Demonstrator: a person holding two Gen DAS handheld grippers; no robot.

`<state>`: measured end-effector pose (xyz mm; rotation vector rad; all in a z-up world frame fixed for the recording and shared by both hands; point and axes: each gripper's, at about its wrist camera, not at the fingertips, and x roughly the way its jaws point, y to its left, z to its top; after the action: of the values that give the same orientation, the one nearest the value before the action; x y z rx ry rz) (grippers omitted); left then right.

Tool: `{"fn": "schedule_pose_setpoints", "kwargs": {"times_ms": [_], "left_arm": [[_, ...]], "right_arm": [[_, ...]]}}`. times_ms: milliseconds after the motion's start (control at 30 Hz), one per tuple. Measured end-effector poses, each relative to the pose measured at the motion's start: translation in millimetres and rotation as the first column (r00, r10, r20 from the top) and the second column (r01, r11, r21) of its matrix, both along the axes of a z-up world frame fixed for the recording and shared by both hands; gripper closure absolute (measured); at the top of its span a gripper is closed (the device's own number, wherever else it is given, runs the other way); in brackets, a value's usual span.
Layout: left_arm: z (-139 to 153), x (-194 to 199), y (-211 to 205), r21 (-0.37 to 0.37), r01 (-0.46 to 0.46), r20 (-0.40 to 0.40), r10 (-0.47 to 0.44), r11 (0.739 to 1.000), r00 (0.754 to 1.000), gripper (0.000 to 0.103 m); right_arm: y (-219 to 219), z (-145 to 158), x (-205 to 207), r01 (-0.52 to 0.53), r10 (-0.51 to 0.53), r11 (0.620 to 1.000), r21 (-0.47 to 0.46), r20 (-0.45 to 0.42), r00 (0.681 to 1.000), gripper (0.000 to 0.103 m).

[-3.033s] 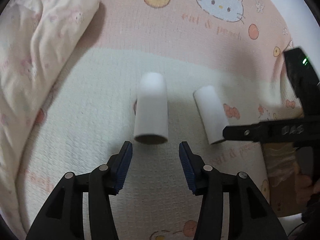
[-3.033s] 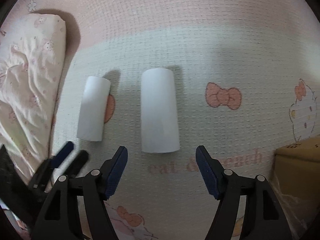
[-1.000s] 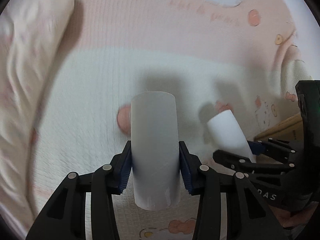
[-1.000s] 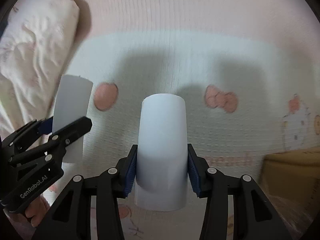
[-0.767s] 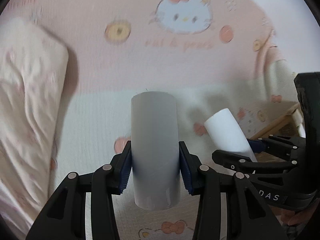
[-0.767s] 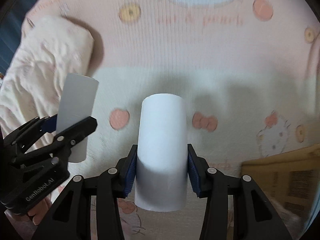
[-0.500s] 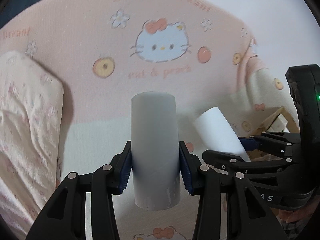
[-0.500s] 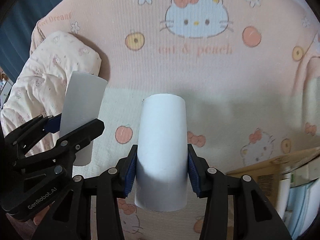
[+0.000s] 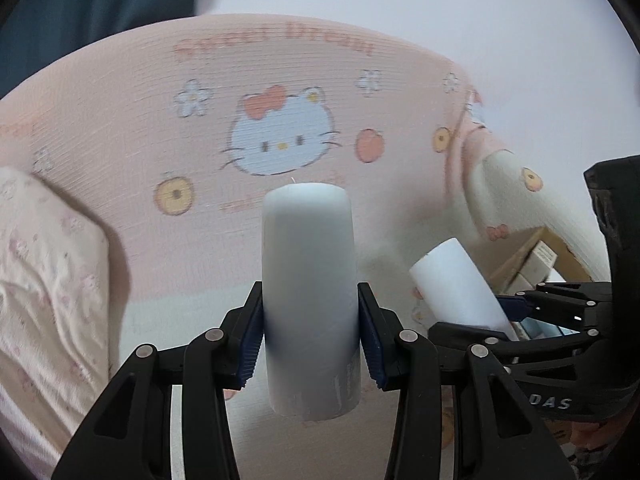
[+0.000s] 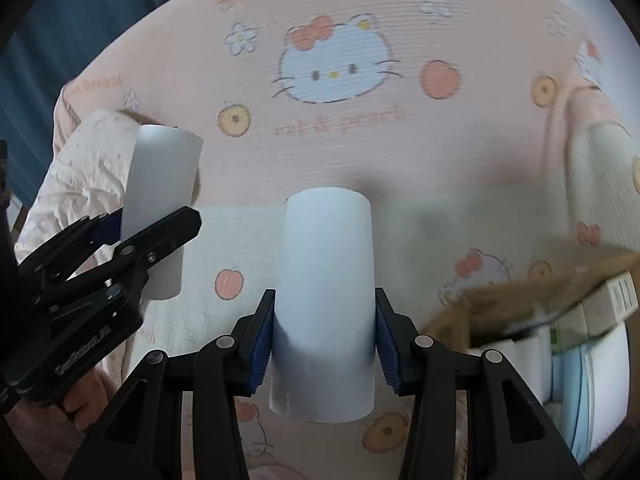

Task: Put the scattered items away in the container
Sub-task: 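Lift both held white tubes and carry them over the cardboard box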

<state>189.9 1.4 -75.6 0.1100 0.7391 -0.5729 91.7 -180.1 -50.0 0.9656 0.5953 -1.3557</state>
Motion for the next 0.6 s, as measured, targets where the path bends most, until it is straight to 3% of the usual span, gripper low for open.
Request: {"fn": "schedule_pose_setpoints", "kwargs": {"times_ms": [367,600], "left_arm": [[-3,-35,-55,0.057,0.076,-0.025,-0.074,0.995,0.997,0.056],[-1,-40,-112,0.035,0.203,-0.092,-0.199,0.979,0.976,0.056]], "right_arm": [[54,9,-58,0.135,-0.132,0.990,-0.042,0.056,0.990,0.060],[76,0,-101,0.266,-0.263,0.964,-0.018,0.086,0.961,0.060]]}}
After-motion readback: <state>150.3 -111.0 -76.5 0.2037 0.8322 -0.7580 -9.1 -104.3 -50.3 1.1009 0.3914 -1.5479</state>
